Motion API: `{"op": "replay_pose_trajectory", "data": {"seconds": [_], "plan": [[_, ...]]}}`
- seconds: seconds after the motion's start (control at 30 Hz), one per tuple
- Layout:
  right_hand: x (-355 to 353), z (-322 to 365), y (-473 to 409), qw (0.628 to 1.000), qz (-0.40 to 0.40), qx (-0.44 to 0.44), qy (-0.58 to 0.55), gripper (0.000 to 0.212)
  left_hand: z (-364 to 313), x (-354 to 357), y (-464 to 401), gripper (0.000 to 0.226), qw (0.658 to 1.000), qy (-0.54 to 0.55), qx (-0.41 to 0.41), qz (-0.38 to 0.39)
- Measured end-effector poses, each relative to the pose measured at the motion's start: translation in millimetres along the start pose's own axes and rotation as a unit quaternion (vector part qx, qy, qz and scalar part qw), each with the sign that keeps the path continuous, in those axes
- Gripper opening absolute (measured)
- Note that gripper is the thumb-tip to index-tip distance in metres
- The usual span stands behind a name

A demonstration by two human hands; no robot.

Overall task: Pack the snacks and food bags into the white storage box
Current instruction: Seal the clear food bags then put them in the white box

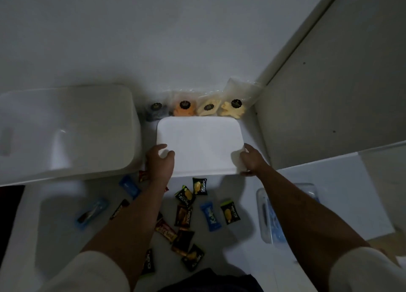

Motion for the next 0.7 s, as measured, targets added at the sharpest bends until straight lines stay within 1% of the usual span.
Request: {"op": "replay_pose_trajectory", "data": {"seconds": [0.13,0.23,0.3,0.37,0.43,0.5,0.57,0.63,0.7], "plan": [[0.2,-1.7,-12.2,0.999,-0.041,-0.014,-0.006,0.058,4.0,4.2,-0.4,0.03,1.0,-0.007,0.016,0.008],[1.5,-7.7,-15.5,0.998,-0.055,-0.01,-0.025,0.051,1.6,1.9,3.3,0.028,1.0,-0.006,0.025,0.017],[1.4,-9.1,-14.5,0.996,-0.076,-0.032,-0.021,0.049,-1.0,-0.4,6.9,0.028,0.999,-0.011,0.031,0.026],[1.2,-9.4,-7.9,0.993,-0.109,-0.053,-0.011,0.048,-2.8,-0.7,9.3,0.034,0.998,-0.022,0.046,0.044],[1.0,-7.1,3.8,0.981,-0.174,-0.075,0.046,0.049,-8.6,-2.5,11.8,0.046,0.994,-0.054,0.077,0.054],[5.3,0.7,19.9,0.956,-0.239,-0.114,0.123,0.05,-15.3,-6.6,9.9,0.059,0.99,-0.09,0.098,0.038],[18.7,16.8,35.0,0.948,-0.235,-0.175,0.121,0.047,-22.3,-10.9,3.8,0.072,0.991,-0.104,0.086,0.022],[37.2,38.2,46.6,0.948,-0.195,-0.229,0.099,0.041,-28.1,-12.6,-6.9,0.081,0.994,-0.091,0.057,0.016],[57.4,63.6,56.8,0.951,-0.141,-0.264,0.083,0.038,-34.1,-11.6,-21.8,0.088,0.997,-0.062,0.039,0.015]]}}
Point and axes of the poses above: each hand's wrist, its own y-axis away from the middle knuckle, its own x-axis out of the palm, z = x × y, the point moved 5 cm from there along -y, towards the middle knuckle, and after that the axes turned 11 degrees about x, right-handed, at the moved point
